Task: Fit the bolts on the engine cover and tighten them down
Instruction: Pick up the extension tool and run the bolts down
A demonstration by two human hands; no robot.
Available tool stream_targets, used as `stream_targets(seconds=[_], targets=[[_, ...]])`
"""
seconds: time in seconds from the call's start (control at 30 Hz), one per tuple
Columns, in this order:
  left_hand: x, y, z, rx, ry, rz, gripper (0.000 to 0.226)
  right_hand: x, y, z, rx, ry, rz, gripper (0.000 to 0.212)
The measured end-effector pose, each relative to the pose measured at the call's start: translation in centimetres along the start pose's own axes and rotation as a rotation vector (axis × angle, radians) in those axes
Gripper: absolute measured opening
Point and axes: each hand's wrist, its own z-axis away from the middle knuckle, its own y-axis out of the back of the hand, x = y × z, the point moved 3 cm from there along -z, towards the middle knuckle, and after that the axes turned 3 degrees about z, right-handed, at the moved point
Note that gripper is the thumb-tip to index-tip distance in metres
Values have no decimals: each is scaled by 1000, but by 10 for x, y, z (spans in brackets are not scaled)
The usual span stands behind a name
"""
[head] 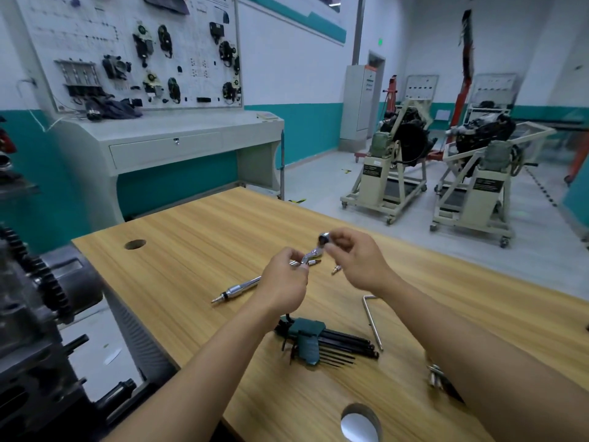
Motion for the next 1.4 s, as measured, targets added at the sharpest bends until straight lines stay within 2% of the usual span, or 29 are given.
stream_targets(seconds=[0.07, 0.1, 0.17, 0.23, 0.43, 0.57, 0.63, 0.77, 0.93, 1.07, 1.17, 1.3, 1.4], targets=[[-6, 12, 0, 43, 24, 2, 13, 13, 13, -8, 96, -65, 166, 12], [-8, 20, 0, 76, 38, 17, 13, 22, 16, -10, 50, -90, 322, 7], [-14, 36, -1, 150, 69, 64, 14, 41, 10, -6, -160, -148, 597, 8], [-17, 47, -2, 187, 91, 125, 18, 53, -3, 4, -317, -185, 721, 11], [-18, 60, 7, 181, 125, 283, 25, 52, -17, -9, -486, -241, 765, 21], [-14, 73, 18, 167, 150, 363, 28, 47, -20, -53, -345, -191, 740, 17], [-9, 79, 24, 153, 183, 462, 28, 51, -31, -66, -385, -133, 857, 26], [0, 95, 37, 107, 206, 712, 27, 69, -49, -73, -484, -166, 955, 25], [-5, 112, 48, 148, 204, 744, 29, 76, -49, -74, -449, -141, 971, 8], [-6, 105, 47, 131, 240, 838, 30, 71, -46, -67, -547, -145, 989, 23], [2, 99, 44, 94, 225, 918, 31, 40, -42, -55, -618, -169, 760, 30], [25, 94, 40, 90, 154, 1104, 32, -22, -37, -9, -750, -377, -150, 16], [50, 97, 37, 132, 54, 1317, 35, -68, -45, 35, -841, -374, -577, 9]])
